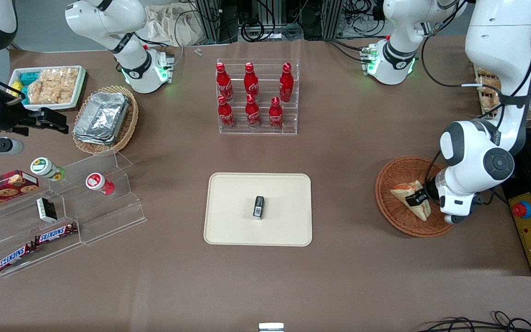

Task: Place sandwich from basket to tray
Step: 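Lower the open left gripper onto the sandwich and close on it, then lift the sandwich out of the basket and carry it to the cream tray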

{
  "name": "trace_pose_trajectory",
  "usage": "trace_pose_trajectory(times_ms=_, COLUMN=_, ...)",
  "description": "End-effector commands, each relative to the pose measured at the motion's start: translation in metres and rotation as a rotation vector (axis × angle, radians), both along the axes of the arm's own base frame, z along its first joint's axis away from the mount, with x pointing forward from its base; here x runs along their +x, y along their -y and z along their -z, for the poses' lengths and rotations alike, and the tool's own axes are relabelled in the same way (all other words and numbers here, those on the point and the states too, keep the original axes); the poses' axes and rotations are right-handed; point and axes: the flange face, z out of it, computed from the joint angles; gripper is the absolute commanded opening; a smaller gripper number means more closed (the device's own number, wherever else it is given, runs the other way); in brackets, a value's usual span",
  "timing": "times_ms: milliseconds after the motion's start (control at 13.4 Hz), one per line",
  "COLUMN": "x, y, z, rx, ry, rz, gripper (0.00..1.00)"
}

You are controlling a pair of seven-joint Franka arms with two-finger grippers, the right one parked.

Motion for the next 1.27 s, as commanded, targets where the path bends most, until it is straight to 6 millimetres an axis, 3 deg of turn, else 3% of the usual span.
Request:
trace_pose_trajectory(times_ms=0, x=-0.004, y=0.005, z=-0.002, rx=-0.007, ry=0.008, rz=-0.031, gripper=0.50)
trace_pose_trajectory(times_ms=75, x=-0.005, y=0.007, z=-0.007, rx=-0.009, ry=0.002, rz=-0.027, gripper=0.38)
trace_pose_trajectory(times_ms=299, x=-0.012, y=0.034, z=-0.055, rx=-0.026, ry=-0.013, rz=0.019, gripper=0.07)
trace_pose_trajectory(times_ms=598, x=0.000, y=0.089, z=-0.116, rx=-0.039, ry=0.026, rz=0.033, gripper=0.04)
trace_pose_trajectory(times_ms=822, x=0.001, y=0.155, z=-0.151, rx=-0.060, ry=0.060, rz=0.152, gripper=0.05)
trace_pose_trajectory(times_ms=1196, x=-0.018, y=0.270, z=-0.126, rx=-0.004, ry=0.070, rz=0.452, gripper=0.06)
